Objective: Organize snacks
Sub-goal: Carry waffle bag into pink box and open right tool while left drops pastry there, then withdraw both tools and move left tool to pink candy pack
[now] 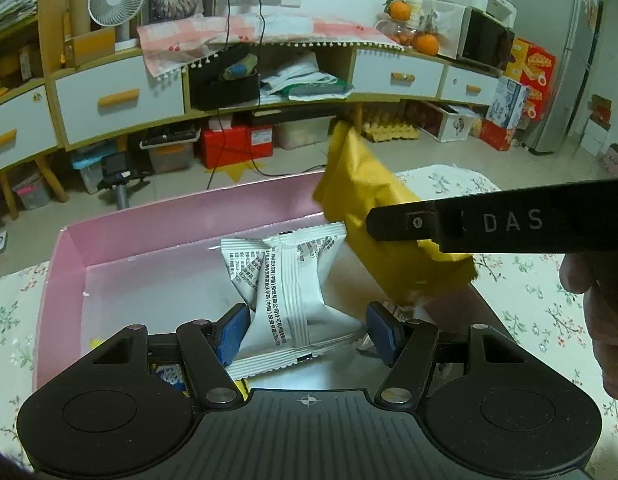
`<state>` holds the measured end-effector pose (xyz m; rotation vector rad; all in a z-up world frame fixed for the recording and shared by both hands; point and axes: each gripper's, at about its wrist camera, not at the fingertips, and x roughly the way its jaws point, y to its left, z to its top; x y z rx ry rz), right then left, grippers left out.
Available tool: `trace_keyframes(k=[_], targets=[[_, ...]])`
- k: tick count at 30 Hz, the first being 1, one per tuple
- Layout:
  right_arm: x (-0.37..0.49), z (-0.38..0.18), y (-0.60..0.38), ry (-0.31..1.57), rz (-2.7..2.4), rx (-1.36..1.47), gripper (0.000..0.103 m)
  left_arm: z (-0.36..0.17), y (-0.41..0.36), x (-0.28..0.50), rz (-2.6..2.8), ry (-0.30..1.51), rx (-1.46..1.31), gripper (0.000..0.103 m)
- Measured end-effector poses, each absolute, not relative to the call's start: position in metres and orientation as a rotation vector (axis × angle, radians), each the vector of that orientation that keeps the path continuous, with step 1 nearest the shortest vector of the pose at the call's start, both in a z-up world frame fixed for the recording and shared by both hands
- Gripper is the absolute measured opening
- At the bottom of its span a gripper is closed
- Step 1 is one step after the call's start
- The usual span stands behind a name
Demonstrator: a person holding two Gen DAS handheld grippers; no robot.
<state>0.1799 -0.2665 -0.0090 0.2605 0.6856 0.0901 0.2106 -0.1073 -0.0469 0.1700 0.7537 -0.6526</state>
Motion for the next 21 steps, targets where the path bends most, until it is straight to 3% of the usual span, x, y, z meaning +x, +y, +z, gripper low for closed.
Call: trace_keyframes(k=[3,7,10,21], targets=[[0.181,-0.010,-0.270,0.676,0.086,0.264,0.000,-0.050,-0.110,0.212,-0.650,0.738,0.181,0.067],[0.182,-0.007,-0.273,0.655,0.085,0.278,0.003,-0.051,-0.108,0.214,-0.655,0.750,0.148,0.087],[0.181,-0.005,-0.274,0.653,0.089,0.281,0.017,-0.048,-0.107,0.211,-0.649,0.749,0.162,0.090],[0.162,0.023,-0.266,0.637,0.095,0.269,0.046,-0.003,-0.085,0.187,-0.614,0.722,0.139,0.095]])
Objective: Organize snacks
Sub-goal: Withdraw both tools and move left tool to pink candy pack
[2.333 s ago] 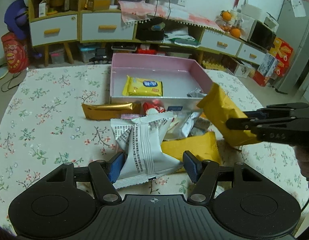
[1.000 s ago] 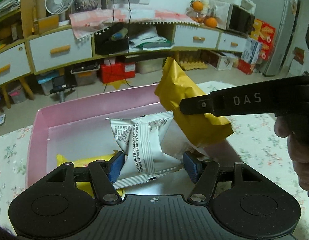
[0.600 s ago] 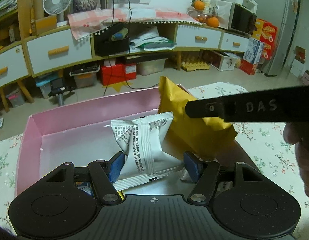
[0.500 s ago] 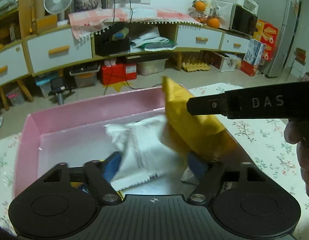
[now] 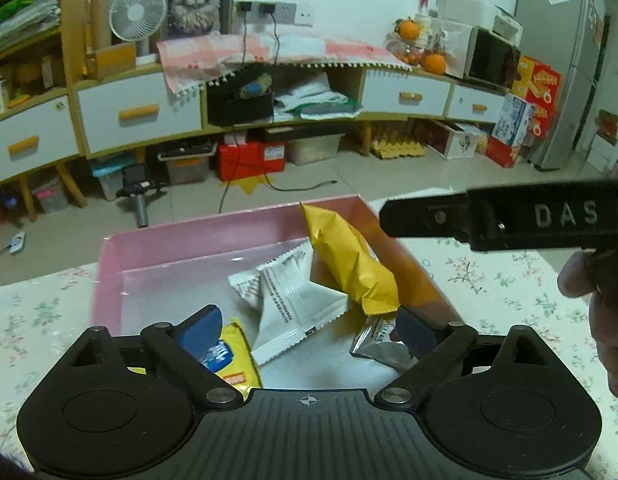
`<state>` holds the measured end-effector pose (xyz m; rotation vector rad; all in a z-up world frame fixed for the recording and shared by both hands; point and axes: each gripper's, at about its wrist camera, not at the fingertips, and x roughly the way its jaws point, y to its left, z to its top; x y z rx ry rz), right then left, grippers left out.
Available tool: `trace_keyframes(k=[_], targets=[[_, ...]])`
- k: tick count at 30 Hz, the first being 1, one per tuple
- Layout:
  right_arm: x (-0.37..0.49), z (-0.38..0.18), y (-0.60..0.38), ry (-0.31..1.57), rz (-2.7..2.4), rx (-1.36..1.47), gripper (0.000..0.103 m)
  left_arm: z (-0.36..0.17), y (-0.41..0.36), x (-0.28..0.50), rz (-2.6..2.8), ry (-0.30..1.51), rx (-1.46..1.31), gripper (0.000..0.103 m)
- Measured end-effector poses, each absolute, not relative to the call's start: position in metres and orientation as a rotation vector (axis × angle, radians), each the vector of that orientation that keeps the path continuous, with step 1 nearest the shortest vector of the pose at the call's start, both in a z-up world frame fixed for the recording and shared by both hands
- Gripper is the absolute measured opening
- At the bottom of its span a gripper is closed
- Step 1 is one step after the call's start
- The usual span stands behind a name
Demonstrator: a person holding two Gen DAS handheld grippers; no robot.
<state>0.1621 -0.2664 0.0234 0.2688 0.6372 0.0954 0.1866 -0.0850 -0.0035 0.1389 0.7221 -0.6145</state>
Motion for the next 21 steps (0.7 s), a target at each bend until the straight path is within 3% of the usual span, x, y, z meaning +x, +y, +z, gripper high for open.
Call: trace_keyframes(k=[10,21], targets=[[0.128,0.049,-0.255,0.632,0.099,0.237,0.066,0.024,-0.062,0.149,-0.580,0.712,0.128,0.098],[0.095,0.060,-0.237,0.657,0.099,0.181,0.073,0.025,-0.035,0.114,-0.507,0.775,0.112,0.101]])
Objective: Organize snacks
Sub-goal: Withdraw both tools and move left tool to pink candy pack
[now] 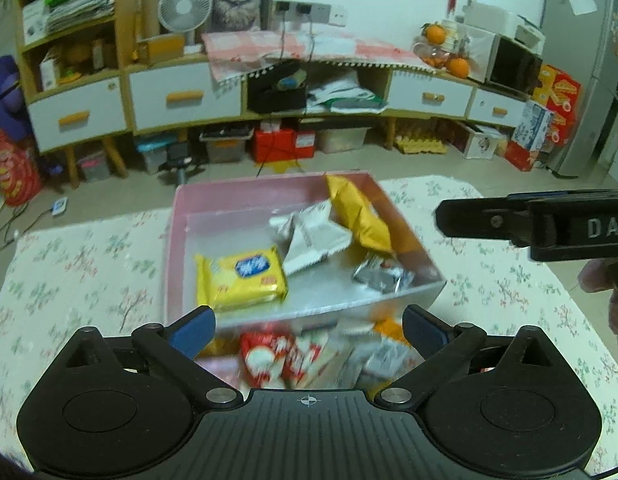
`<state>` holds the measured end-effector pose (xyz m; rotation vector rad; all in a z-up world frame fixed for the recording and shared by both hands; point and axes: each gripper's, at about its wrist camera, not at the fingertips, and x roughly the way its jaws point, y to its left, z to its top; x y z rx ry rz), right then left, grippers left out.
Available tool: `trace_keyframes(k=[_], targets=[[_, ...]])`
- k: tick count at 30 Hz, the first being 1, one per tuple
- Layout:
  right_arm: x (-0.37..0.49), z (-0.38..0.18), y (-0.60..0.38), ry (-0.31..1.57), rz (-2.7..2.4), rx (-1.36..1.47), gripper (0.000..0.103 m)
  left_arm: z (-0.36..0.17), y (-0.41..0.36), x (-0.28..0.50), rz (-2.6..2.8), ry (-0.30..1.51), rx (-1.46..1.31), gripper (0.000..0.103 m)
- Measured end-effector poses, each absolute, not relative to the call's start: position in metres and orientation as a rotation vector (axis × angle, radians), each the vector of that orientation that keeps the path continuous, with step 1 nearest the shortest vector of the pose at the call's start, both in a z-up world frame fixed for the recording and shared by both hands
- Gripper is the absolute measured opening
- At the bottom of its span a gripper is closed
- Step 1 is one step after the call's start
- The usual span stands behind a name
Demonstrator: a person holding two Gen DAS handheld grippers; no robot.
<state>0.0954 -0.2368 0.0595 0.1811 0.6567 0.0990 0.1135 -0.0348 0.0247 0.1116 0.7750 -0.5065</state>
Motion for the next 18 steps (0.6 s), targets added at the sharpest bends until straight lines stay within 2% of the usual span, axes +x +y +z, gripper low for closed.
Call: trace_keyframes(k=[8,18], targets=[[0.072,0.058,-0.226,0.698,0.078,0.190,0.077,0.013,-0.005,0.092,-0.418,0.849,0.100,0.101],[0.049,0.026,-0.213,0.821,0.085,0.187,0.077,-0.011,0.038,0.081,-0.378,0.883,0.071,0.101]])
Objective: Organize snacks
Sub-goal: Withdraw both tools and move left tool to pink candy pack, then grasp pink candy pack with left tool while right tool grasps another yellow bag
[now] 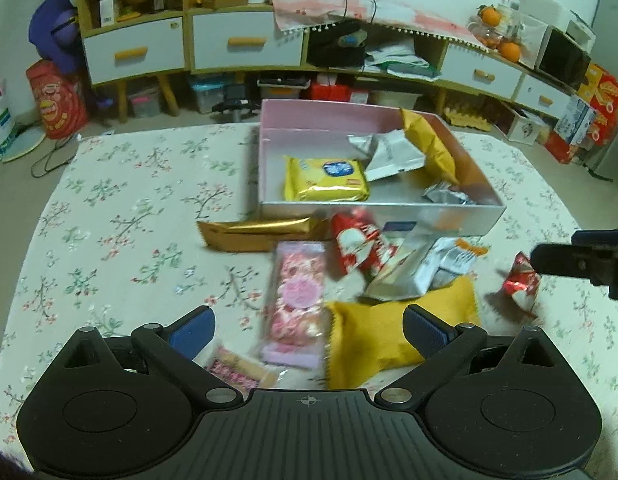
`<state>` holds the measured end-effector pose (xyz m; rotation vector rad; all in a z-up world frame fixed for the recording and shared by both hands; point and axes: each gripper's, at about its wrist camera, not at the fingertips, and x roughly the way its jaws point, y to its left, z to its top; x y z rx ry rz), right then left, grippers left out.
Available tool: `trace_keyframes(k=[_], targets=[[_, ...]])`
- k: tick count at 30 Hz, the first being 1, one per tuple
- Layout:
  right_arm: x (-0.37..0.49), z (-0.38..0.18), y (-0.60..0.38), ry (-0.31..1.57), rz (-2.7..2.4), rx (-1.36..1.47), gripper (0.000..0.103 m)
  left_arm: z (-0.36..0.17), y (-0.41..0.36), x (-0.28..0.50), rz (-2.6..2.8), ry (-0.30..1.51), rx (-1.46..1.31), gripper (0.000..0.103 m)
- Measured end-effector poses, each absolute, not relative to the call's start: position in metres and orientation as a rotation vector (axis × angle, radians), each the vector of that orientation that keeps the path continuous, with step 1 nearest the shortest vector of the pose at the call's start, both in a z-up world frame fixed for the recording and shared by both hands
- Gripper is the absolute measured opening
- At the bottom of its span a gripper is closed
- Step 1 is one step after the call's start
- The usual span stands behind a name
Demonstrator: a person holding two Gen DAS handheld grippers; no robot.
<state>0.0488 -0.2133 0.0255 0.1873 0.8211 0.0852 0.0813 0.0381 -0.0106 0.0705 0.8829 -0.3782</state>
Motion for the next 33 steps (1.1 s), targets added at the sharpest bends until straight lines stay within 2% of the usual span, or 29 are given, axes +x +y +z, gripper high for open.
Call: trace_keyframes(k=[4,15,18,20,25,28,32,33], targets=[[0.041,0.014,-0.209,0.834,0.087,0.121,0.077,-0.017,0.055,0.082,-0.365,0.848,0.057,0.101],[0.027,-0.003,-0.199,0.722,0.290,-0.038,0.077,-0.034,0.071,0.085,-0.457,0.754,0.008,0.098],[0.029,-0.006,-0.185,0.700,0.382,-0.064,0.076,-0.036,0.063,0.088,-0.502,0.752,0.005,0.088],[0.032,-0.009,-0.175,0.693,0.434,-0.088,0.072,-0.038,0.058,0.090,-0.524,0.752,0.010,0.081],[0.042,-0.015,-0.158,0.711,0.507,-0.122,0.058,-0.047,0.048,0.101,-0.521,0.815,0.005,0.051],[0.047,-0.019,-0.152,0.728,0.533,-0.131,0.053,-0.052,0.044,0.106,-0.516,0.838,0.002,0.049],[0.051,-0.023,-0.148,0.737,0.534,-0.162,0.054,-0.054,0.042,0.114,-0.501,0.854,-0.018,0.048],[0.052,-0.024,-0.147,0.737,0.532,-0.166,0.053,-0.055,0.043,0.116,-0.489,0.860,-0.021,0.044]])
